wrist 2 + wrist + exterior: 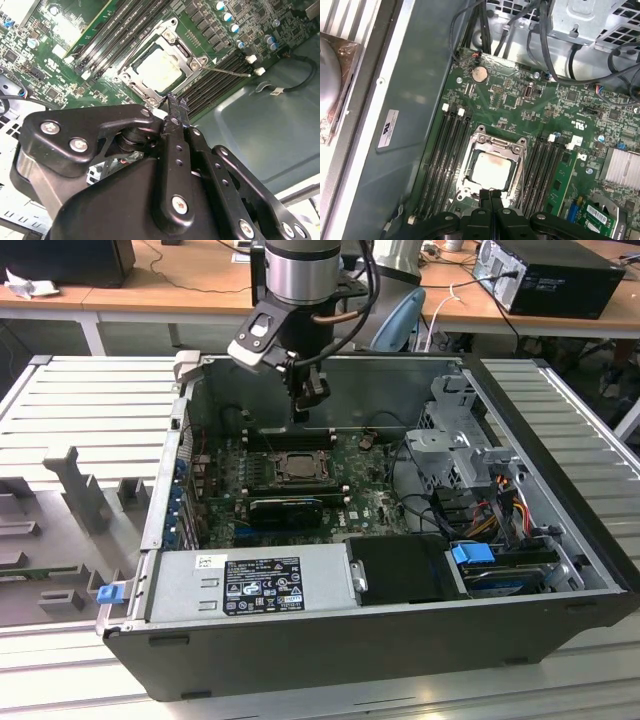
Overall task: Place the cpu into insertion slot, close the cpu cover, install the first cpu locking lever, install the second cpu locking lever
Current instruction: 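Install the first cpu locking lever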
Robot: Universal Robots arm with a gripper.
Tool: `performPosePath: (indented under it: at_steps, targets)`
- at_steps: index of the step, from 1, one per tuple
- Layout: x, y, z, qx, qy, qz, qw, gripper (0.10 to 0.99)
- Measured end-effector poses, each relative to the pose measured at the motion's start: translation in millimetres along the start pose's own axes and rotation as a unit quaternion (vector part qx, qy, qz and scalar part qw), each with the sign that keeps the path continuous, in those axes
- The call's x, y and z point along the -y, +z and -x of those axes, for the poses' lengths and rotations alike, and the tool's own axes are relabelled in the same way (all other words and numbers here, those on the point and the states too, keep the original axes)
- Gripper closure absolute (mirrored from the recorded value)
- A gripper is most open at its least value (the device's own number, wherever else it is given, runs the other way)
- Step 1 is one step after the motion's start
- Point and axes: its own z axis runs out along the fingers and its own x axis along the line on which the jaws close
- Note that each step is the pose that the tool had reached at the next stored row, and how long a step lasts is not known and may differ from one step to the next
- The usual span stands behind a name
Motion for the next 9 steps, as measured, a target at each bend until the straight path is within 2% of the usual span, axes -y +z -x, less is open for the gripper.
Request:
performPosePath:
  at_steps: [9]
  targets:
    - [0.0,0.0,0.0,-0.0009,-0.023,-0.0009,0.9997,0.98]
